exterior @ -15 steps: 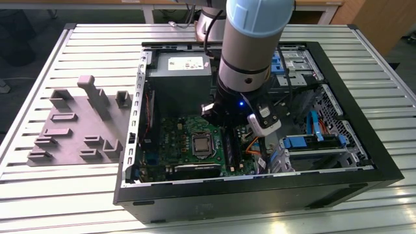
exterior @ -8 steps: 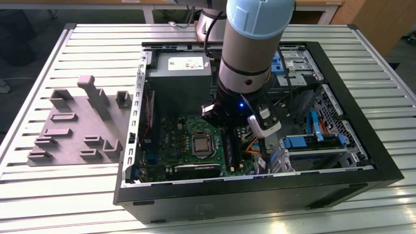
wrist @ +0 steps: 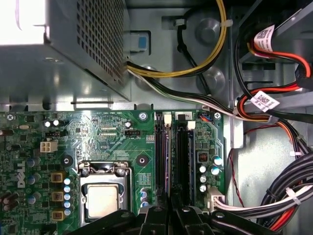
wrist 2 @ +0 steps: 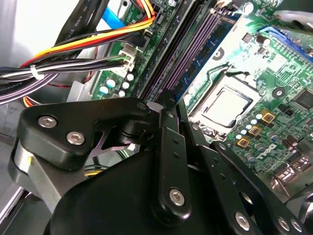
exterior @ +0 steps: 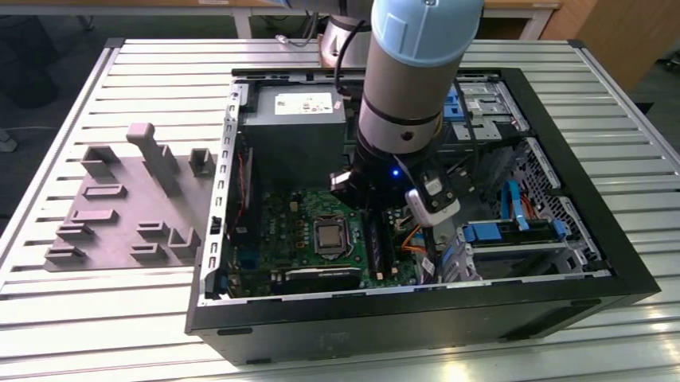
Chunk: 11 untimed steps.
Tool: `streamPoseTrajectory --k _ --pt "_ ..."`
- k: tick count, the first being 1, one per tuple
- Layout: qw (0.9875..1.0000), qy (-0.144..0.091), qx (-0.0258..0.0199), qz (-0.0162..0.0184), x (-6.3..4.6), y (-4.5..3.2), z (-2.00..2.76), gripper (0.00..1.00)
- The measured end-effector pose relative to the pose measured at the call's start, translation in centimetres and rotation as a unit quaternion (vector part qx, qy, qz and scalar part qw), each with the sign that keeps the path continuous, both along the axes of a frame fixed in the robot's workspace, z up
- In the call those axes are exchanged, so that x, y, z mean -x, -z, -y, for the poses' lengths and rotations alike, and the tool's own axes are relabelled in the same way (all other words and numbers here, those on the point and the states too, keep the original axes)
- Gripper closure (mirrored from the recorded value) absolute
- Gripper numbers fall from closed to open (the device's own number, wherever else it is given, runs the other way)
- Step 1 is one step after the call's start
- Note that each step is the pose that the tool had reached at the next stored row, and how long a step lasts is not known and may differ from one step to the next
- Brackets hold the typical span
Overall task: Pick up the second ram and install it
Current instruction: 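Insert the second ram into the second slot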
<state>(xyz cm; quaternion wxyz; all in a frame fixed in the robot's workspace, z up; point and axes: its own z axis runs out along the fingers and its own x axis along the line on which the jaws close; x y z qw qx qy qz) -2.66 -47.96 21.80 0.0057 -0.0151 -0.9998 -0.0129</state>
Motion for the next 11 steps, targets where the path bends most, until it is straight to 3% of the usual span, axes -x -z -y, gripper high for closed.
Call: streamPoseTrajectory --k 11 --pt "1.0000 0.000 0.0000 0.0000 0.00 0.31 0.00 0.86"
